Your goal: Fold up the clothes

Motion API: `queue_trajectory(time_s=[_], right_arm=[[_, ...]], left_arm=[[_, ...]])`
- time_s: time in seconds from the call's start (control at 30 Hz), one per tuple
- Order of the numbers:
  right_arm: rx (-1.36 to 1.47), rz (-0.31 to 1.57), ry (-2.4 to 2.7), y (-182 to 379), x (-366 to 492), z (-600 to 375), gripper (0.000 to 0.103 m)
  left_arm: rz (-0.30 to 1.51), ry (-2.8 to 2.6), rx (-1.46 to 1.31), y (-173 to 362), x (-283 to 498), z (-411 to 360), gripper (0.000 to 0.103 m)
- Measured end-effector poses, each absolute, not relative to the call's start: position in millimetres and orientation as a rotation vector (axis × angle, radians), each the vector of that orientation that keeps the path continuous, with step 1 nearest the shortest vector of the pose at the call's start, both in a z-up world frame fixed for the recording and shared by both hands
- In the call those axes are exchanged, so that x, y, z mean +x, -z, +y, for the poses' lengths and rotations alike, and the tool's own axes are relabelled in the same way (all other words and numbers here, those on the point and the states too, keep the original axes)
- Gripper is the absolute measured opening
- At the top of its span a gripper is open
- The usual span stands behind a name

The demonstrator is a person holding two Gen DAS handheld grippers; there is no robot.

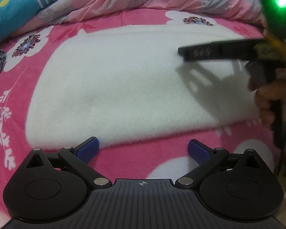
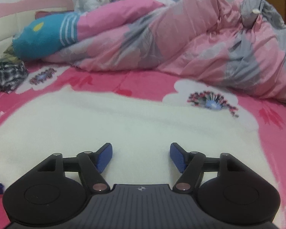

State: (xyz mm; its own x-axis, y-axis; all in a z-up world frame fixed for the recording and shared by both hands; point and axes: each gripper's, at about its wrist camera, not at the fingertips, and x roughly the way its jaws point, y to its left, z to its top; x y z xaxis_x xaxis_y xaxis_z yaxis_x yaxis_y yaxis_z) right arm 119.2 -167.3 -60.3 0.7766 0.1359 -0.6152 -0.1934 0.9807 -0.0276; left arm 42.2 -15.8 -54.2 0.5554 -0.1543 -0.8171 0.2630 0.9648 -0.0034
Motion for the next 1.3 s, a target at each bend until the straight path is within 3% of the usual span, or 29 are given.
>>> queue_trajectory(time_s=[0.37, 0.57, 0.6, 0.7, 0.83, 1.17, 1.3], right_arm=[[-0.101, 0.646, -0.187, 69, 119, -168, 0.082], [-0.097, 0.637, -0.188, 71, 119, -169, 0.082], [-0.097, 0.637, -0.188, 71, 119, -169, 0.082], [-0.099, 0.638, -0.187, 71, 119, -169, 0.082], [-0.1, 0.64, -0.186, 70, 120, -168, 0.082], [-0.101, 0.64, -0.18, 71, 120, -167, 0.083], [-0.102, 0.641, -0.178, 71, 119, -167, 0.083]], left_arm=[[0.785, 0.225, -0.053, 38, 16, 24, 0.102], [0.702, 0.221, -0.281, 42, -3, 63, 0.098], [0.705, 0.215, -0.32, 45, -3, 66, 0.095], [0.722, 0.188, -0.434, 58, 3, 75, 0.072], [0.697, 0.135, -0.525, 72, 14, 83, 0.061], [0.564, 0.016, -0.711, 83, 34, 92, 0.062], [0.511, -0.006, -0.751, 86, 41, 92, 0.069]])
